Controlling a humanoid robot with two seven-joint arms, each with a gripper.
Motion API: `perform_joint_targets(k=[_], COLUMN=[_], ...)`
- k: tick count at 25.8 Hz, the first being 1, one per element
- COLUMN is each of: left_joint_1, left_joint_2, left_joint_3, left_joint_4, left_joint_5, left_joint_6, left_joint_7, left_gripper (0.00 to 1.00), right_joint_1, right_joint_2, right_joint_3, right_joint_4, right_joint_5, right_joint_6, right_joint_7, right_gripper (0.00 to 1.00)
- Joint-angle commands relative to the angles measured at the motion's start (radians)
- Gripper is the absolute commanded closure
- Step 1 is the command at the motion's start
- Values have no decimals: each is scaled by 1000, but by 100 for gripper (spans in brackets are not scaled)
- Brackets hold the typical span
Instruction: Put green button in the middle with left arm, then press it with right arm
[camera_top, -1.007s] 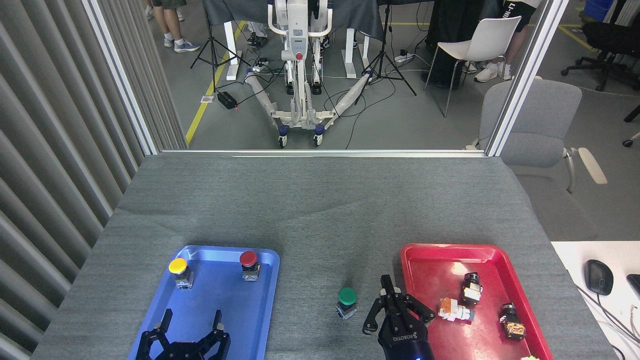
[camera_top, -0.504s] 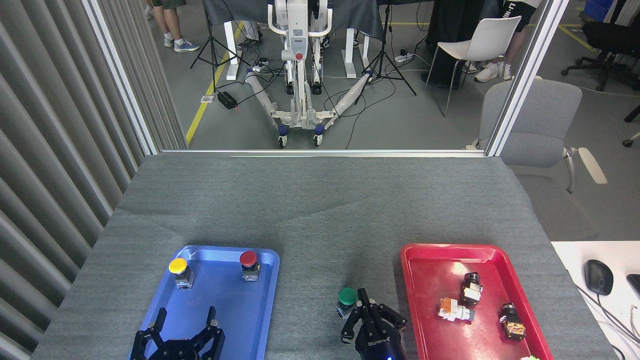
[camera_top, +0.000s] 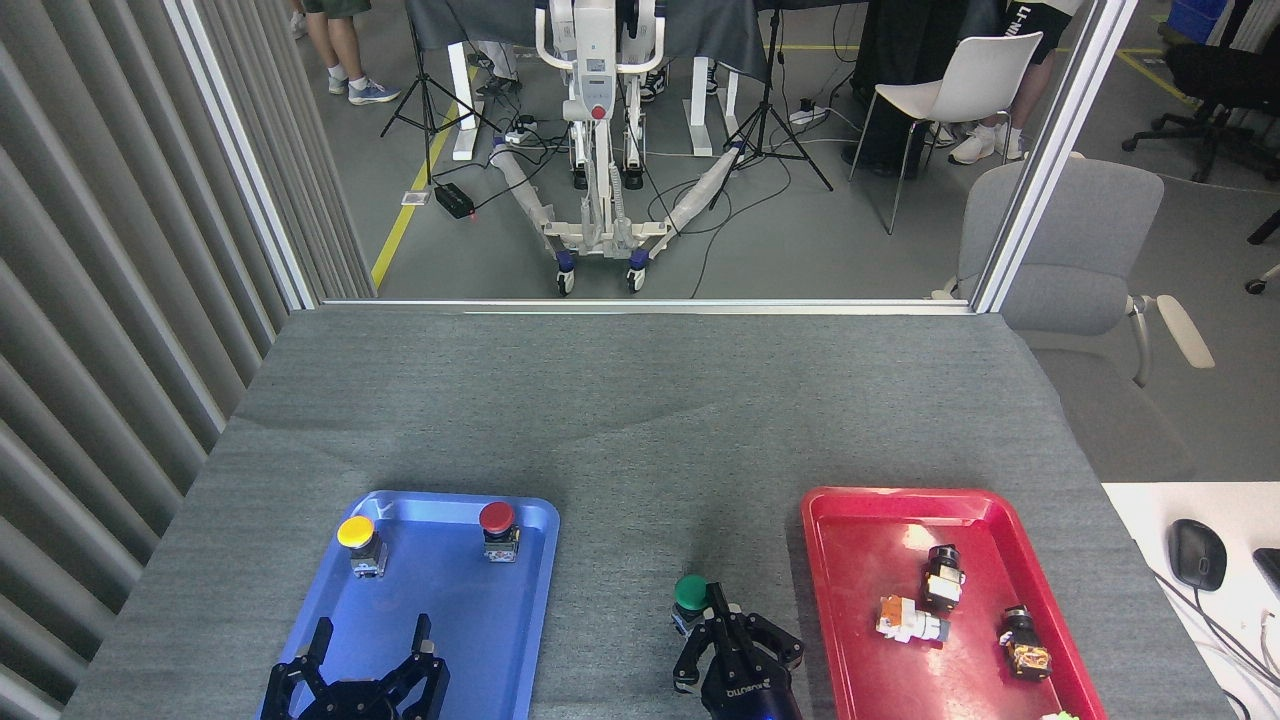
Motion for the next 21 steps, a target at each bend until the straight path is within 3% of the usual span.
perform_joint_targets(k=[1,21], left_joint_1=[1,1], left_joint_2=[0,0], left_joint_3=[0,0], left_joint_4=[0,0], left_joint_5=[0,0], left_joint_6=[1,-1], left_joint_7=[0,0], left_gripper=[1,1], right_joint_1=[3,-2], right_joint_2=[0,15], right_joint_3=[2,17], right_joint_4=[-24,41], right_joint_5=[1,1], right_joint_6=[0,5], right_joint_7=[3,-13], right_gripper=[100,100])
